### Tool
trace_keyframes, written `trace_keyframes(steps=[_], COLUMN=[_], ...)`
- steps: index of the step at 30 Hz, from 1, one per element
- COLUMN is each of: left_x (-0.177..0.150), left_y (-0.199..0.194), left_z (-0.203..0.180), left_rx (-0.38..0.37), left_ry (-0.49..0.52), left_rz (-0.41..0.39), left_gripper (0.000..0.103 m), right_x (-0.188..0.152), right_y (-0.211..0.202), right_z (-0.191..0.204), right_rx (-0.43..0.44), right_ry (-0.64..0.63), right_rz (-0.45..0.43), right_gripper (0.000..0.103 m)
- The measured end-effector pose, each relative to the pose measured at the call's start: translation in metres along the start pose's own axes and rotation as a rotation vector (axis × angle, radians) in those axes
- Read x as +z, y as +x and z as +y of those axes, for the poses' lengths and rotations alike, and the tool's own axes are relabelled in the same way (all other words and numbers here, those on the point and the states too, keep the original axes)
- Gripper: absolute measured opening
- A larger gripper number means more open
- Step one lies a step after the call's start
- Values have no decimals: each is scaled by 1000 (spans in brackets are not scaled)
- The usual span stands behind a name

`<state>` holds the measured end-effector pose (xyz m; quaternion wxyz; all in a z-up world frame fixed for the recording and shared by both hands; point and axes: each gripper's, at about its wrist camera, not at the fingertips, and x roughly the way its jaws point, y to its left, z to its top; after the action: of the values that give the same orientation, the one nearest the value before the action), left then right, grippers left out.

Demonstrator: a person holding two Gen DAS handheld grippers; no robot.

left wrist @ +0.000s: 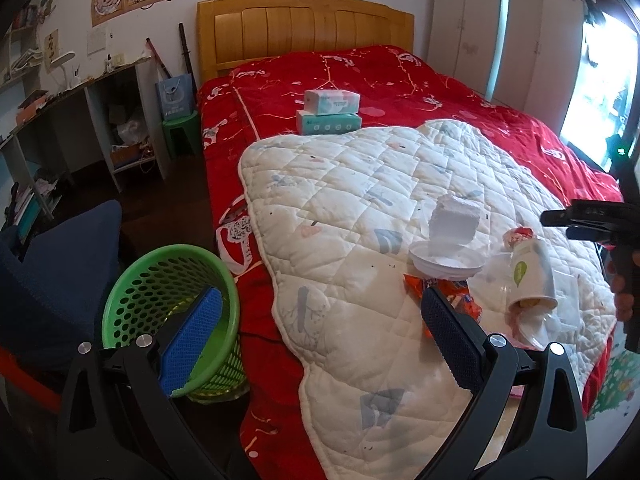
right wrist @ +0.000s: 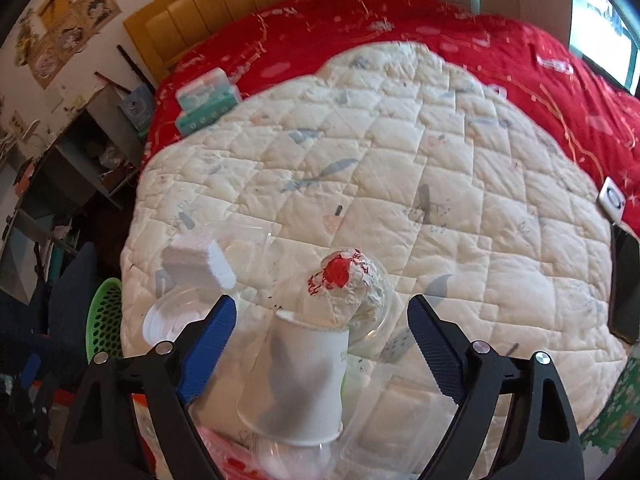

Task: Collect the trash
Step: 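Reach the right gripper to the crumpled red-and-white foil ball and grasp it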

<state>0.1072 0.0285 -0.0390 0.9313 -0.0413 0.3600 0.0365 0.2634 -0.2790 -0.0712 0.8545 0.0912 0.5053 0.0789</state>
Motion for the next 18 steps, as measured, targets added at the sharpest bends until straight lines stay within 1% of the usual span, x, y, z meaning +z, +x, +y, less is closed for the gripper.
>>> trace_keyframes(steps=[3,5,11,12,13,15,17,18], left_x=[3,5,15,16,18,23,27,29], left_y=[4,6,17,18,20,23,28,30], left_z=[-1,-2,-11,-14,-17,-22,-30,-33], left_rx=[-2,-8,-62,-67,-76,-89,-97,-105], left_ry=[6,9,25,33,42,54,75,84], left_rz=[-5,-8,1,1,0,0,-3,-3], left_gripper=[98,98,97,97,97,97,97,97], right_x=[8,13,21,22,21,20,20,19], right_y=[15,25,53,57,61,67,69,69], right_z=[-3,-5,-12,-14,-15,-16,-17,-17], right_rx=[-12,-14,-44,-45,-44,-47,-54,-54], right_ry=[14,24,52,56,59,61,57,54], right_rz=[33,57,116,126,137,152,155,152], right_gripper=[80,80,78,76,70,64,57,52])
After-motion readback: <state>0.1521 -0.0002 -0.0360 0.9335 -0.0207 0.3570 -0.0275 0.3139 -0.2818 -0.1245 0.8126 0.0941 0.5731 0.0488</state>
